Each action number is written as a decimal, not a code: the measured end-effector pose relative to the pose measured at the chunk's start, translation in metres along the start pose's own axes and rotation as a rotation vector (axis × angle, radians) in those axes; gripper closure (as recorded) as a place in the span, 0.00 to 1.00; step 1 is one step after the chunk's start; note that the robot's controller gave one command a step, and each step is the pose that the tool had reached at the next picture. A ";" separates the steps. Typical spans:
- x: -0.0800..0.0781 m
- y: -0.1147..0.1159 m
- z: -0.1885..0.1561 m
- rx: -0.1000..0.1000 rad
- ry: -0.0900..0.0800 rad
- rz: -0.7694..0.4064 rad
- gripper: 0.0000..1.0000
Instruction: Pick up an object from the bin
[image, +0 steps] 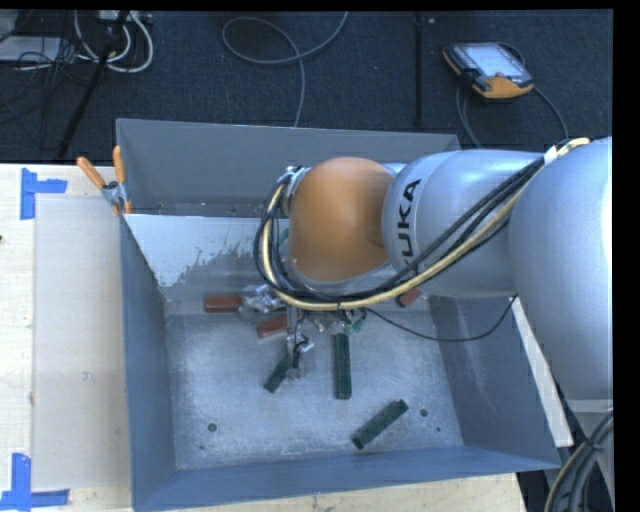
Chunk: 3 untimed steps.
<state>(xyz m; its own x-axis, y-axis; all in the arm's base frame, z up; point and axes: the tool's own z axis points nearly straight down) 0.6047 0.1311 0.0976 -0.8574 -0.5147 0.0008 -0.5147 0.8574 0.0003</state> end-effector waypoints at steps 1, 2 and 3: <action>0.022 -0.015 0.003 -0.002 0.001 -0.048 0.00; 0.056 0.014 0.028 -0.003 0.001 -0.443 1.00; 0.056 0.014 0.028 -0.003 0.001 -0.442 1.00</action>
Offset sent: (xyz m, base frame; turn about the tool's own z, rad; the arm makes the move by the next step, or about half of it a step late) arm -0.0548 -0.0178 -0.0276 -0.4460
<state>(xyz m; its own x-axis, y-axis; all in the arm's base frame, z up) 0.5493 0.1138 0.0696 -0.5551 -0.8318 0.0014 -0.8318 0.5551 0.0039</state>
